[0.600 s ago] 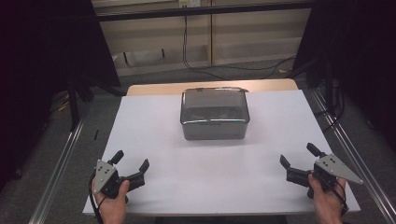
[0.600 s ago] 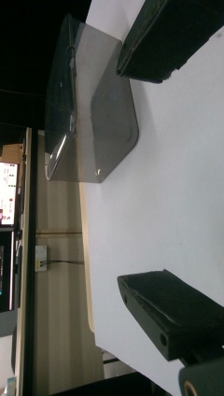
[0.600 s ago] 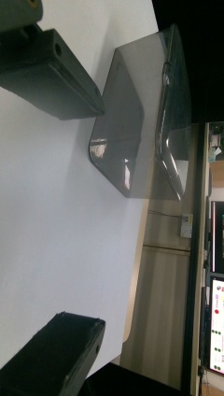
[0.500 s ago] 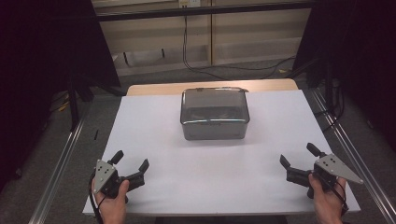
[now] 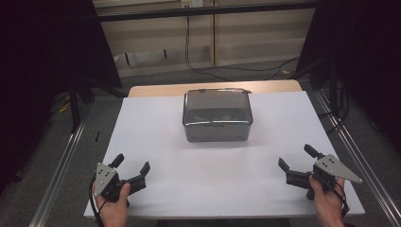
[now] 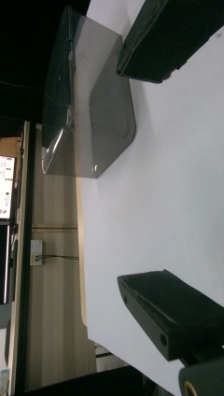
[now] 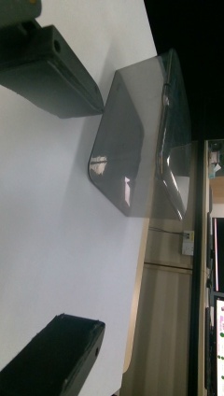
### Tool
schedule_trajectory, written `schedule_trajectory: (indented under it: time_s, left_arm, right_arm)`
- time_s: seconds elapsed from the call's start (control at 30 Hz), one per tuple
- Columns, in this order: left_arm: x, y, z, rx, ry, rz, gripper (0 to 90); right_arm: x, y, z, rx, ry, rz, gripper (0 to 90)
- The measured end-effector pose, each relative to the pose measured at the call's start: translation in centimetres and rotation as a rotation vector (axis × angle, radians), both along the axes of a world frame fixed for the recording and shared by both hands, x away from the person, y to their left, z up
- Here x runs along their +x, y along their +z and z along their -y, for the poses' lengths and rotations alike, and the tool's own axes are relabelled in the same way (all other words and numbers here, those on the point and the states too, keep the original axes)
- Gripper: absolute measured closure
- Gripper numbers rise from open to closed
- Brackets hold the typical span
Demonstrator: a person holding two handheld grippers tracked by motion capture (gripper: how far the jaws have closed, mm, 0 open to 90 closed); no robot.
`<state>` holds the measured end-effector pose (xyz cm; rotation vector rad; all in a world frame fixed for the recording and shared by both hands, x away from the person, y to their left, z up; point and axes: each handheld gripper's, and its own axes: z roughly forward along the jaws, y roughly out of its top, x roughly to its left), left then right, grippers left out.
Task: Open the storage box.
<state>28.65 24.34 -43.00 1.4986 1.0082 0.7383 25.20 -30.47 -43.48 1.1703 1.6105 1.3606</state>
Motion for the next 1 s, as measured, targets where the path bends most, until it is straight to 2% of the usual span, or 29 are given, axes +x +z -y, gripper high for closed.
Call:
schedule_trajectory:
  time_s: [0.47, 0.6, 0.87, 1.0]
  left_arm:
    - [0.3, 0.1, 0.4, -0.013, -0.026, 0.001, 2.3]
    - [0.5, 0.1, 0.5, -0.012, -0.030, 0.005, 2.3]
    - [0.5, 0.0, 0.4, -0.008, -0.025, -0.002, 2.3]
    - [0.5, -0.1, 0.5, -0.004, -0.031, -0.009, 2.3]
  right_arm:
    - [0.4, 0.4, -1.7, 0.020, 0.064, 0.004, 0.0]
    - [0.7, 0.3, -2.6, 0.003, 0.052, -0.043, 0.0]
    - [1.9, 1.0, -4.0, 0.007, 0.133, -0.052, 0.7]
    - [2.2, 1.1, -4.7, 0.013, 0.155, -0.041, 0.7]
